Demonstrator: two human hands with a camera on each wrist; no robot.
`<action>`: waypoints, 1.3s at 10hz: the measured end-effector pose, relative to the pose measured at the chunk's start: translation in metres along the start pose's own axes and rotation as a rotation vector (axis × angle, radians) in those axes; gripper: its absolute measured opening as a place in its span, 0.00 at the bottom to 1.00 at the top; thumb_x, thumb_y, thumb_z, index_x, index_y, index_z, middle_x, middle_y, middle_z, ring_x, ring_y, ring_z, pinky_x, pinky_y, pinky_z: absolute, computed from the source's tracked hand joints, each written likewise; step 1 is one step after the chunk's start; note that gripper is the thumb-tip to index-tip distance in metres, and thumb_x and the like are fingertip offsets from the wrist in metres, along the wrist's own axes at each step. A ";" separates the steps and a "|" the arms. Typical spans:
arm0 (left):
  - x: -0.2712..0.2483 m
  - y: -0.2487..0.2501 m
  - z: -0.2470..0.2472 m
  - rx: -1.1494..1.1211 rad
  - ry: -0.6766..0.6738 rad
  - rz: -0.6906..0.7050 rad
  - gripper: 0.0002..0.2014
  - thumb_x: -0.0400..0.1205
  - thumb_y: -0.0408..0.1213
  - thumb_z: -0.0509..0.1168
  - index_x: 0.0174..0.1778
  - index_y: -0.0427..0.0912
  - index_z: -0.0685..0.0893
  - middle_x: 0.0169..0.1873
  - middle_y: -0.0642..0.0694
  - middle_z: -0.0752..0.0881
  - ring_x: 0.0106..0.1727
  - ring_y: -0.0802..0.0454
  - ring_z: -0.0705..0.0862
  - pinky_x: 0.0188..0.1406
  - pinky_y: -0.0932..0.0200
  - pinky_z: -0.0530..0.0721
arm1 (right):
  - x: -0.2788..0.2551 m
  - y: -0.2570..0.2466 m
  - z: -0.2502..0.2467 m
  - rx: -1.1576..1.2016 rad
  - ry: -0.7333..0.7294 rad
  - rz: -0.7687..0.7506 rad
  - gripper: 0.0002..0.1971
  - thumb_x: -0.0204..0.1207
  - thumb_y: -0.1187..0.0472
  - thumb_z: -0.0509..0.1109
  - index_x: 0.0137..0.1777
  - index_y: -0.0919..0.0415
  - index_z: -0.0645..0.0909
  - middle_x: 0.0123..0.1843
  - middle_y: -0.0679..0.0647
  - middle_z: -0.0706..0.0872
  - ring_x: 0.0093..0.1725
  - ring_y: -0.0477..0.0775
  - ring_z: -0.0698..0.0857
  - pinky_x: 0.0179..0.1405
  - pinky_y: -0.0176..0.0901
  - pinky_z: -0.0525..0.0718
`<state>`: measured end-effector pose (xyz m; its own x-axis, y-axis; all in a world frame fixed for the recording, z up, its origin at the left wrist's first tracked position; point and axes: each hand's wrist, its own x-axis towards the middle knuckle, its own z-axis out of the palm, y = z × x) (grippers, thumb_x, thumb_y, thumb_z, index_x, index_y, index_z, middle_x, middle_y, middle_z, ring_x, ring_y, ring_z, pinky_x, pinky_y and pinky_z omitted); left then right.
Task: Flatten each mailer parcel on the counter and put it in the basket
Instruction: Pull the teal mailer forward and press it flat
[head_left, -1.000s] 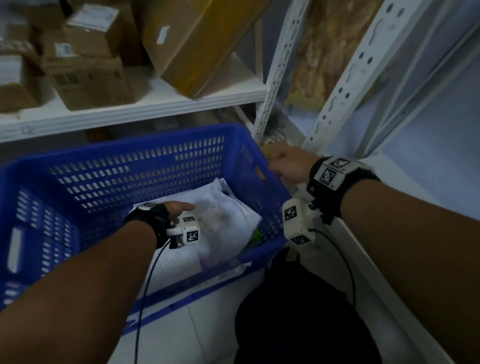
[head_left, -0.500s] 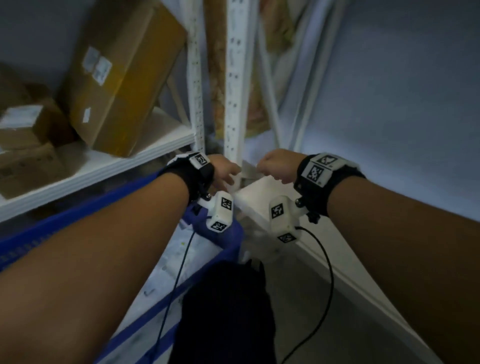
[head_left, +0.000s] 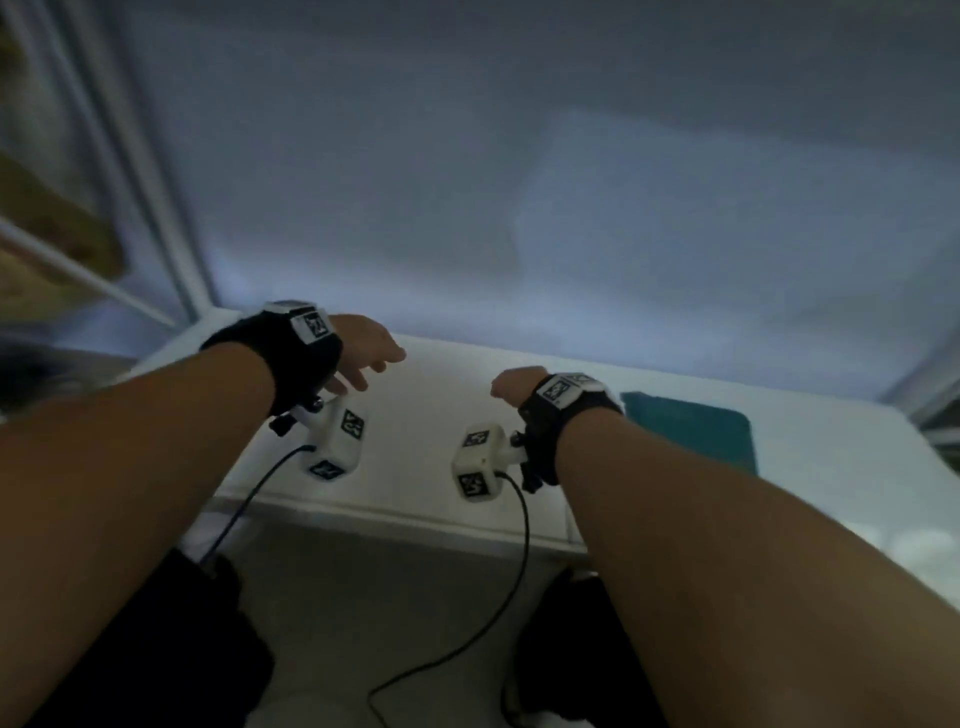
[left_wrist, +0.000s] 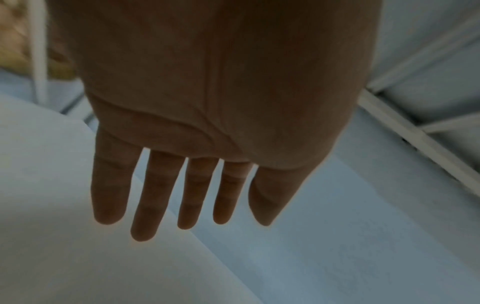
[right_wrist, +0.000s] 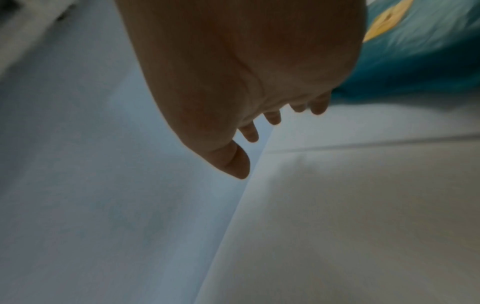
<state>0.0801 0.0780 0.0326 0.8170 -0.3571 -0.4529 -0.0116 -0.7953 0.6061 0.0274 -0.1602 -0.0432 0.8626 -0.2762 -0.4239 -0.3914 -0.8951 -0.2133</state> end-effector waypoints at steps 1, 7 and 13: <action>0.023 0.033 0.050 0.064 -0.127 0.071 0.20 0.85 0.52 0.61 0.70 0.48 0.76 0.66 0.48 0.79 0.59 0.44 0.84 0.59 0.46 0.83 | -0.025 0.086 -0.003 -0.067 0.010 0.165 0.26 0.75 0.52 0.68 0.75 0.51 0.74 0.74 0.56 0.75 0.72 0.64 0.78 0.72 0.60 0.76; 0.077 -0.004 0.108 0.214 -0.219 0.099 0.15 0.85 0.47 0.61 0.64 0.44 0.81 0.61 0.40 0.83 0.57 0.41 0.86 0.47 0.53 0.83 | 0.016 0.091 0.060 0.182 0.006 0.297 0.40 0.79 0.40 0.66 0.86 0.53 0.54 0.85 0.55 0.59 0.80 0.63 0.68 0.69 0.47 0.74; 0.068 -0.029 0.071 0.113 -0.089 0.068 0.18 0.86 0.44 0.61 0.67 0.38 0.79 0.63 0.35 0.82 0.55 0.37 0.85 0.51 0.49 0.84 | 0.007 0.063 0.040 0.086 0.172 0.330 0.36 0.78 0.47 0.69 0.84 0.54 0.61 0.83 0.62 0.65 0.78 0.66 0.70 0.76 0.59 0.70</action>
<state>0.0951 0.0416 -0.0620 0.7577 -0.4502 -0.4724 -0.1340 -0.8159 0.5625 -0.0040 -0.2044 -0.0948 0.7238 -0.6062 -0.3296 -0.6765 -0.7174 -0.1662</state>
